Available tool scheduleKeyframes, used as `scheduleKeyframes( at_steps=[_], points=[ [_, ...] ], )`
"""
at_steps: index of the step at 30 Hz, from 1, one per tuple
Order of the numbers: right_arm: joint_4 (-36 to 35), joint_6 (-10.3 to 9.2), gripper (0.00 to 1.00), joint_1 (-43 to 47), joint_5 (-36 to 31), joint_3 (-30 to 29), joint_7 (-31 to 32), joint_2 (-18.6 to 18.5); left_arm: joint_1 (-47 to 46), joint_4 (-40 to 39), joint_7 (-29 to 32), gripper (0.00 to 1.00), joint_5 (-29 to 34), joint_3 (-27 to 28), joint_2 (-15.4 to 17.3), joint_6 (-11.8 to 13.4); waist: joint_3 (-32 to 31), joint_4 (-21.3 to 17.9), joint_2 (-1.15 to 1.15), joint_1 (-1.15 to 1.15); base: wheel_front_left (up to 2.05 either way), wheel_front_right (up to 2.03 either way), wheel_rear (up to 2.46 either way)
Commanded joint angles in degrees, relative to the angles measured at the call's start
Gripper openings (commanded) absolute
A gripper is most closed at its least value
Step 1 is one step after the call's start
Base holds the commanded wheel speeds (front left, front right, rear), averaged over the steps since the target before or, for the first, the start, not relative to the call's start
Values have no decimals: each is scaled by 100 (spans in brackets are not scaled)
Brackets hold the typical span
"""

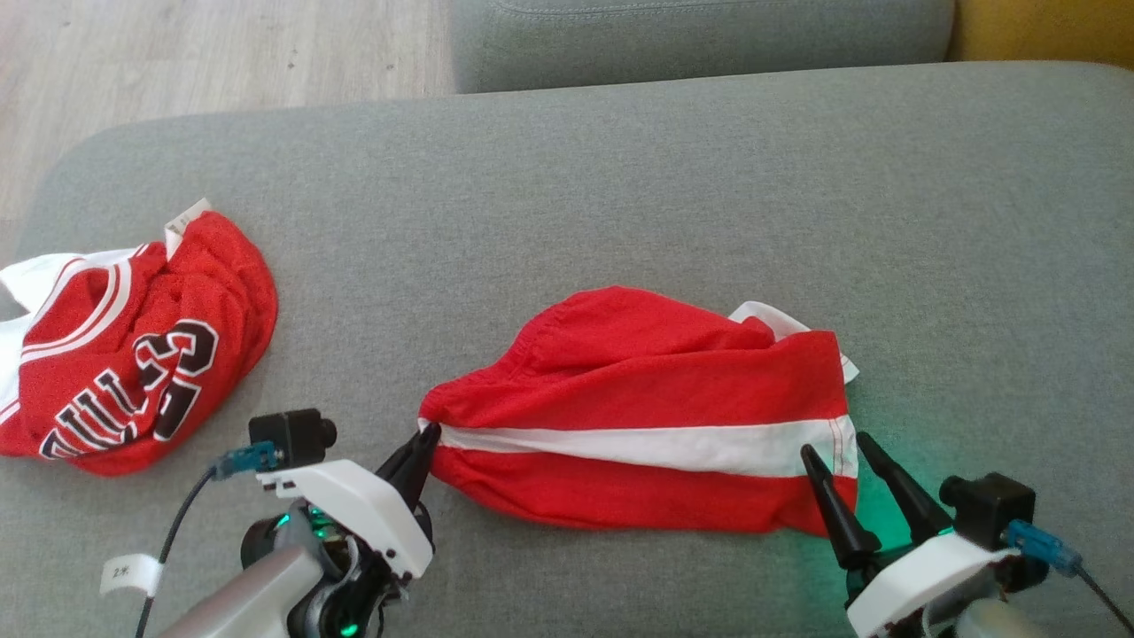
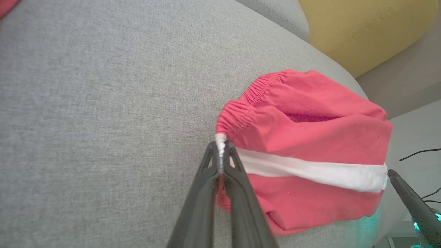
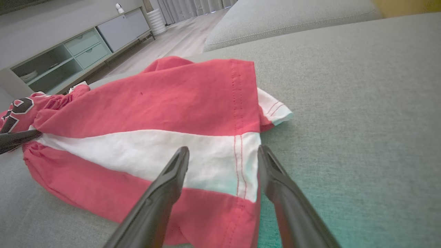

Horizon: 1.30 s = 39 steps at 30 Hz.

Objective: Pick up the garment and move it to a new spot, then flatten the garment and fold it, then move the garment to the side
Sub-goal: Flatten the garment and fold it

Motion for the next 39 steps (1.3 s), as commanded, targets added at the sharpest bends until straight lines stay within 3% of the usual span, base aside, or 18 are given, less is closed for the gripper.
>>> scheduleKeyframes(
  at_steps=[1,12,20,22,24,26,29,31,35,39],
  points=[
    [-112,39,100,-12,83,83,-79,-24,-230,-105,-89,0,42,266,103,19,-2,16,0,0,0,0,0],
    [151,39,100,-52,15,48,-79,-55,-237,-96,-103,0,59,272,95,15,32,109,0,0,0,0,0],
    [-39,39,100,-21,23,96,-79,-25,-232,-69,-128,0,72,284,60,1,36,123,0,0,0,0,0],
    [-83,39,90,-5,32,104,-79,-38,-234,-55,-131,0,73,283,49,-5,31,127,0,0,0,0,0],
    [-101,39,71,7,48,116,-79,-51,-236,-39,-132,0,76,276,34,-13,22,137,0,0,0,0,0],
    [-103,39,40,14,70,132,-80,-64,-239,-22,-129,0,78,269,20,-20,15,148,0,0,0,0,0],
    [-66,39,27,12,101,150,-80,-79,-240,2,-128,0,77,264,9,-32,4,165,0,0,0,0,0],
    [-21,39,3,0,117,159,-80,-88,-241,18,-128,0,79,260,6,-41,-2,179,0,0,0,0,0],
    [48,39,0,-50,65,170,-80,-129,-224,49,-141,0,86,262,5,-67,-42,192,0,0,0,0,0],
    [-254,39,0,-79,-50,-231,-80,-160,-196,-27,-214,0,110,388,36,-151,-135,126,0,0,0,0,0]
  ],
)
